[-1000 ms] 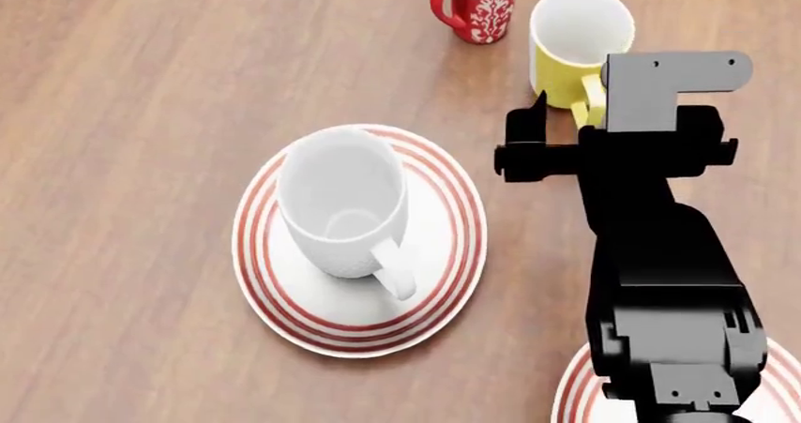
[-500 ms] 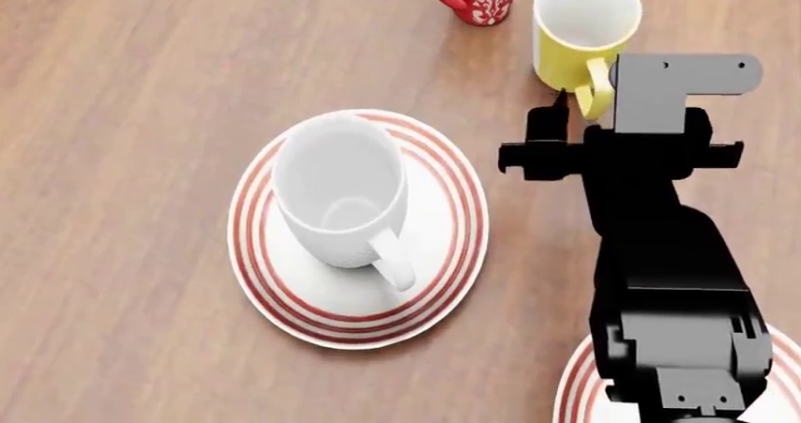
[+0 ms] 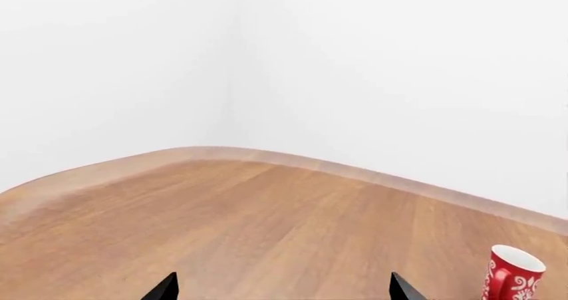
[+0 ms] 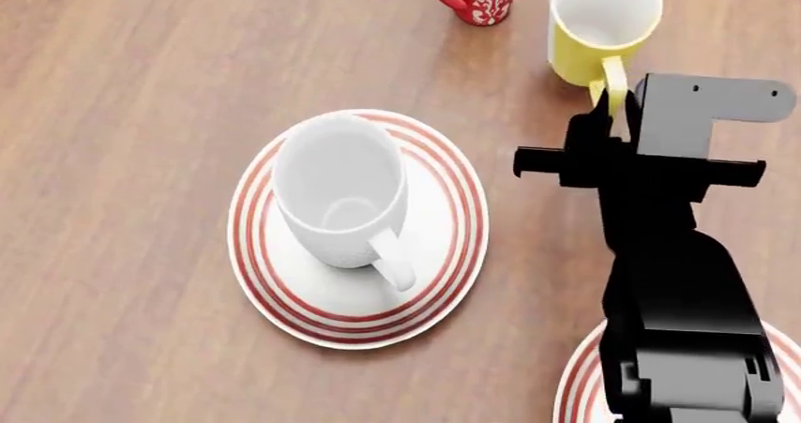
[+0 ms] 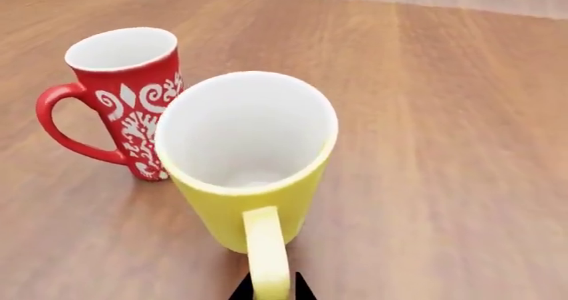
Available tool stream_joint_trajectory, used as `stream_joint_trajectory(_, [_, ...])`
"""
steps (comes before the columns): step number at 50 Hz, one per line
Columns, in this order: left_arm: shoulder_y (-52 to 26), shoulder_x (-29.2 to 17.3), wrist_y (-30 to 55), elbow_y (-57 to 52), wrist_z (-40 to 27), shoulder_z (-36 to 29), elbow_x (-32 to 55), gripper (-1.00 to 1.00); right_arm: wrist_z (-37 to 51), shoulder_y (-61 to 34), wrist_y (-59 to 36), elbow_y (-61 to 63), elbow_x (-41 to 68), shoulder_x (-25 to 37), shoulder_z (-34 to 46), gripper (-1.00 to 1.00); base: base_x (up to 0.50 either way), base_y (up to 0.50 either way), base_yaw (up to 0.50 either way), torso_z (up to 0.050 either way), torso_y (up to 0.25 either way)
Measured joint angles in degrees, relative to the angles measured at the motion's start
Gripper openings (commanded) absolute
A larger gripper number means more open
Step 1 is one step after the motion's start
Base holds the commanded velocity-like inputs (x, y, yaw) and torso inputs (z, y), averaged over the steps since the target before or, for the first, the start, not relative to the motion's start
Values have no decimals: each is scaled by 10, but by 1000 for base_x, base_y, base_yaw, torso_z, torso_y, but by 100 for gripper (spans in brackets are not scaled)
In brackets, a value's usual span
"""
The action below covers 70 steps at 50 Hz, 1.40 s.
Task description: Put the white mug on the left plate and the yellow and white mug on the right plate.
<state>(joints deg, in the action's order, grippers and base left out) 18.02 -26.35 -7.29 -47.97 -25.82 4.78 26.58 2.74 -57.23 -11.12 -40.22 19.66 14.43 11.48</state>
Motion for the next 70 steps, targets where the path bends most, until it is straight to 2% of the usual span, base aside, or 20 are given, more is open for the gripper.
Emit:
stream_joint_trajectory(19, [-7, -1, 5, 4, -2, -9, -1, 100, 27, 82, 2, 207, 9, 34, -3, -100, 0, 0, 0, 0, 0])
stream_joint_trajectory(41, [-6, -1, 0, 9, -4, -11, 0, 100, 48, 118, -46, 283, 24, 50, -3, -100, 0, 0, 0, 0, 0])
stream_joint_trajectory(70, [9, 2, -12, 8, -3, -16, -8, 100, 76, 347, -110, 570, 80, 149, -34, -100, 0, 0, 0, 0, 0])
